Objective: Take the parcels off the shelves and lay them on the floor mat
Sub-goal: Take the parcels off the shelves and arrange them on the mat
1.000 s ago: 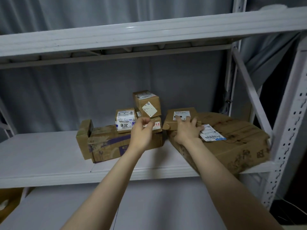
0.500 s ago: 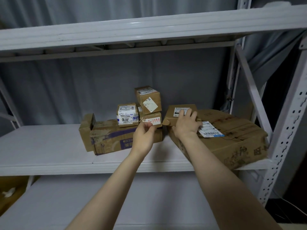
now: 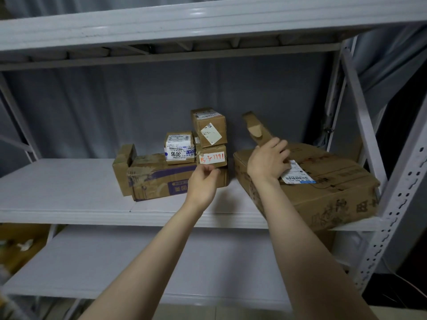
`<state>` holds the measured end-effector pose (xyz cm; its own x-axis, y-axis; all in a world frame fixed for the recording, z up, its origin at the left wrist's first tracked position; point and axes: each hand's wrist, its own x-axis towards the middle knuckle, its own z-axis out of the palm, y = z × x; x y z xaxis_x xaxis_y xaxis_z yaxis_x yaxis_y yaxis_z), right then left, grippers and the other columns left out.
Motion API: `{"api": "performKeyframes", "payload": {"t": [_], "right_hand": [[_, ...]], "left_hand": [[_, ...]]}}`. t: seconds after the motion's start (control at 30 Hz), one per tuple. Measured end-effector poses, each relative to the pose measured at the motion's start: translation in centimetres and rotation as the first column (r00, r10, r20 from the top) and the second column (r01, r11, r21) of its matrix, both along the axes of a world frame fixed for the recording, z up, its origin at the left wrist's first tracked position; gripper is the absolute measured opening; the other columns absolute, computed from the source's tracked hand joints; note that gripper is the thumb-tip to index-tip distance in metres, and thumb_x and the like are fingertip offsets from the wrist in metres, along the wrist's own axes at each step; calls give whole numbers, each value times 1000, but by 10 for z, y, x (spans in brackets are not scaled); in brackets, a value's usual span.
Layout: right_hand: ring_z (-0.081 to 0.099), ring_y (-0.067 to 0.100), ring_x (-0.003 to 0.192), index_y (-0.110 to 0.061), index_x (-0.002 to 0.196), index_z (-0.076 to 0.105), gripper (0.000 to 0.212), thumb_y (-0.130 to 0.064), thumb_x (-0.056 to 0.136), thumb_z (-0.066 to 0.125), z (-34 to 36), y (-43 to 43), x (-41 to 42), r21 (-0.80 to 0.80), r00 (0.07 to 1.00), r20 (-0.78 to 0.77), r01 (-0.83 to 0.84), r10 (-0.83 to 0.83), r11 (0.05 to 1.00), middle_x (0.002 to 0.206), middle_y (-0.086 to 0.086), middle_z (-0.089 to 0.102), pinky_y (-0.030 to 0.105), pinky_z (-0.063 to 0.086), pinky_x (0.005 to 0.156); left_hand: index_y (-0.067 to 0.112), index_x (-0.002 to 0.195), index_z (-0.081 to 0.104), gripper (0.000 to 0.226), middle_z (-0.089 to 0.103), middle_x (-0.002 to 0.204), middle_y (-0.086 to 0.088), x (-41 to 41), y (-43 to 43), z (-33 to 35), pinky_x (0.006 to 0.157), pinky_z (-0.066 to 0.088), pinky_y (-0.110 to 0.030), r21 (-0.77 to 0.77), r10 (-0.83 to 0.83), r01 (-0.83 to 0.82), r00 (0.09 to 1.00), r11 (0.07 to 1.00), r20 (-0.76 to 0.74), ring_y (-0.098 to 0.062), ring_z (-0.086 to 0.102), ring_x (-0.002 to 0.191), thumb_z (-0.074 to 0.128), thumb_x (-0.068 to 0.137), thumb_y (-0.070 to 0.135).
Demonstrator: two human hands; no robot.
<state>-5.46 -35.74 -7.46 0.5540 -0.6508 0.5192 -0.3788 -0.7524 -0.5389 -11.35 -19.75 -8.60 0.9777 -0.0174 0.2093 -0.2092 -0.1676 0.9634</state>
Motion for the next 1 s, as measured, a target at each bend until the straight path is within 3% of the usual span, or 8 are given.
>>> {"api": "performKeyframes", "payload": {"t": [0.2, 0.33, 0.5, 0.6, 0.7, 0.8, 0.87, 1.0], "right_hand": [[52, 35, 116, -2, 132, 39, 45, -28, 98, 54, 0, 3, -8, 89, 933, 359, -67, 31, 994, 137, 17, 43, 42, 47, 72], [52, 36, 119, -1, 132, 40, 45, -24, 96, 54, 1, 14, -19, 40, 814, 561, -207, 149, 978, 141, 17, 40, 49, 52, 82], [46, 35, 127, 9, 129, 44, 44, -11, 92, 57, -7, 37, -43, -137, 581, 739, -366, 341, 921, 139, 25, 42, 27, 37, 104], [46, 36, 128, 14, 127, 43, 41, -1, 91, 57, -17, 53, -52, -240, 415, 782, -488, 465, 839, 138, 29, 41, 28, 36, 110], [44, 36, 130, 7, 129, 38, 41, -4, 92, 53, -28, 68, -53, -331, 291, 768, -583, 571, 742, 137, 32, 39, 31, 35, 112], [44, 38, 129, -4, 130, 38, 44, -4, 88, 54, -41, 84, -49, -372, 198, 737, -679, 647, 632, 137, 31, 39, 42, 40, 110], [43, 37, 129, -4, 128, 39, 41, -10, 90, 54, -50, 96, -46, -390, 171, 713, -709, 680, 588, 136, 30, 40, 40, 37, 110], [40, 29, 132, -5, 126, 40, 41, -27, 95, 57, -72, 123, -44, -403, 93, 667, -789, 739, 464, 138, 21, 37, 29, 34, 110]], "left_hand": [[22, 95, 56, 6, 61, 98, 2, 1, -4, 6, 80, 56, -41, -61, -3, 3, 1000, 998, 2, -25, 63, 101, 51, 99, 21], [25, 90, 56, 13, 63, 98, 3, 1, -10, 14, 82, 55, -40, -124, -9, 9, 1000, 992, 1, -13, 64, 88, 51, 100, 20], [14, 108, 60, 17, 68, 110, -2, 0, -12, 26, 71, 57, -28, -219, -35, 27, 999, 975, -31, -13, 69, 85, 47, 101, 24], [12, 109, 61, 33, 70, 109, -6, 2, -4, 37, 85, 56, -43, -378, -68, 35, 995, 925, -75, -22, 71, 87, 40, 103, 37], [8, 113, 63, 62, 70, 98, -10, -1, 13, 42, 70, 58, -37, -475, -93, 47, 993, 879, -74, -18, 70, 79, 30, 100, 58], [3, 124, 62, 87, 63, 124, -25, -7, 32, 39, 92, 53, -49, -519, -114, 73, 992, 851, -47, -38, 64, 110, 22, 92, 75], [10, 113, 67, 83, 62, 129, -22, -11, 45, 35, 107, 38, -57, -589, -84, 52, 996, 806, -27, -43, 53, 126, 22, 91, 76], [28, 89, 74, 64, 68, 112, -10, -22, 78, 20, 100, 44, -54, -665, 19, -5, 1000, 747, 14, -36, 62, 111, 27, 89, 72]]}}
